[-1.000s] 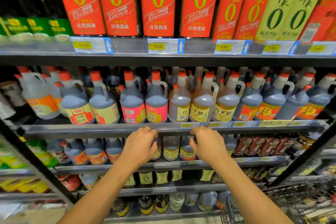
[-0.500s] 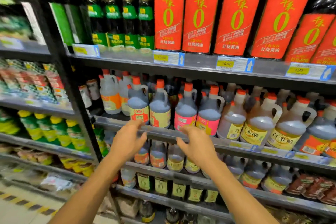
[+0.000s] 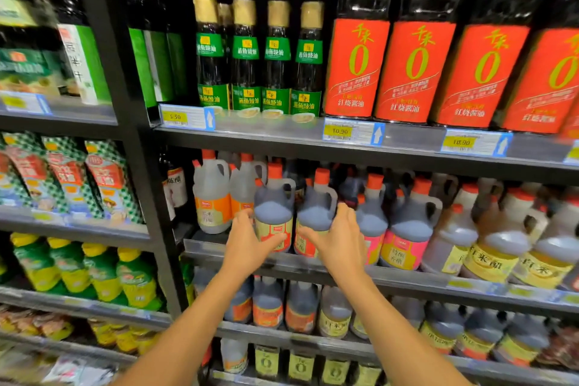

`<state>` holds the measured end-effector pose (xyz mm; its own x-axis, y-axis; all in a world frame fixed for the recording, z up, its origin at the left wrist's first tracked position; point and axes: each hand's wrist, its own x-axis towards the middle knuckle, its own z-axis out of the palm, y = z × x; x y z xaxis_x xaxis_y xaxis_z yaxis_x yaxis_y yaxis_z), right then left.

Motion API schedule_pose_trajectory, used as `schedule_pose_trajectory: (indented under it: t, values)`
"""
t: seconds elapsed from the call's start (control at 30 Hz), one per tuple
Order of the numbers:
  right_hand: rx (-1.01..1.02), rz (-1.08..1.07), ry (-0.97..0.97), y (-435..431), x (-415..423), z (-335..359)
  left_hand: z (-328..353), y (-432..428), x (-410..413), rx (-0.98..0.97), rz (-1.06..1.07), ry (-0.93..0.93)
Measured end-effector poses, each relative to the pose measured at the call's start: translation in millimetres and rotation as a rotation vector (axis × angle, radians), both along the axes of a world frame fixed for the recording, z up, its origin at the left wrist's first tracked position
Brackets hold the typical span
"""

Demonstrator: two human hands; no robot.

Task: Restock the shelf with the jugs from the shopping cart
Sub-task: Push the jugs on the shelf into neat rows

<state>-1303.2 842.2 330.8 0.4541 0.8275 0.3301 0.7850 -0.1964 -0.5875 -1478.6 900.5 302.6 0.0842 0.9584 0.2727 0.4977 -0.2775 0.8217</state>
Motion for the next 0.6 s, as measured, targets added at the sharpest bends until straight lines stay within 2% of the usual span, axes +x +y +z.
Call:
schedule_pose_trajectory:
  t: [0.17, 0.4, 0.53, 0.6]
  values:
    - [-0.04, -0.062, -0.029, 12, -7, 1, -8, 16, 7, 0.035, 0.067, -0.006]
    - [0.013, 0.014, 0.2, 19, 4, -5, -12, 27, 2, 0.046, 0.022, -0.024]
    - [0.026, 0.076, 0.234, 15, 4, -6, -14, 30, -3, 0.044, -0.019, -0.046]
    - [0.055, 0.03, 0.191, 14, -1, -3, -15, 30, -4, 0.025, -0.026, -0.059]
